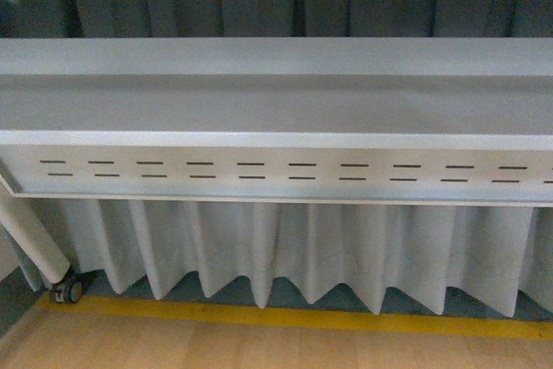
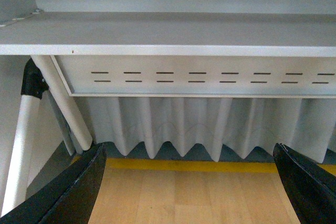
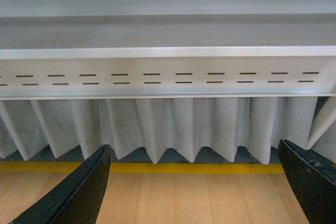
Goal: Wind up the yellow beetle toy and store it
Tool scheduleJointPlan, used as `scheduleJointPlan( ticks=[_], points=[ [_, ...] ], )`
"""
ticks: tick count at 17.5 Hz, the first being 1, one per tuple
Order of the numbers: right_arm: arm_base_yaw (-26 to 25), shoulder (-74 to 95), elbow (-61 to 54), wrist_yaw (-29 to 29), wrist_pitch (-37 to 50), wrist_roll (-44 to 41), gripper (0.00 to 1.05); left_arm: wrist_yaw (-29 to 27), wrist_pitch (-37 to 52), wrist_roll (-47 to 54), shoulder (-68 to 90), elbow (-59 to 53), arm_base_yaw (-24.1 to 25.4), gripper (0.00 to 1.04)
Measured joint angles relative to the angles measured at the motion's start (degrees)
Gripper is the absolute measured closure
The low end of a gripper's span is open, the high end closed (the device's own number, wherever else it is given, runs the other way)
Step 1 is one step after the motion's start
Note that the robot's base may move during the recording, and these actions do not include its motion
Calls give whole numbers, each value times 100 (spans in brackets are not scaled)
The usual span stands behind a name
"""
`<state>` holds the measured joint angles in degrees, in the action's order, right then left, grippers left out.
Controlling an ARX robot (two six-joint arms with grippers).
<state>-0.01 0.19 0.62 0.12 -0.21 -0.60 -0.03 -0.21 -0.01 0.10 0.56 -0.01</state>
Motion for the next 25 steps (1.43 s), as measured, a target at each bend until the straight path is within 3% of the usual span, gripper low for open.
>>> scheduleJointPlan(
  ticks=[25],
  points=[
    [0, -2, 0, -7, -9, 0, 7, 0, -2, 2, 0, 0, 0, 7]
  ],
)
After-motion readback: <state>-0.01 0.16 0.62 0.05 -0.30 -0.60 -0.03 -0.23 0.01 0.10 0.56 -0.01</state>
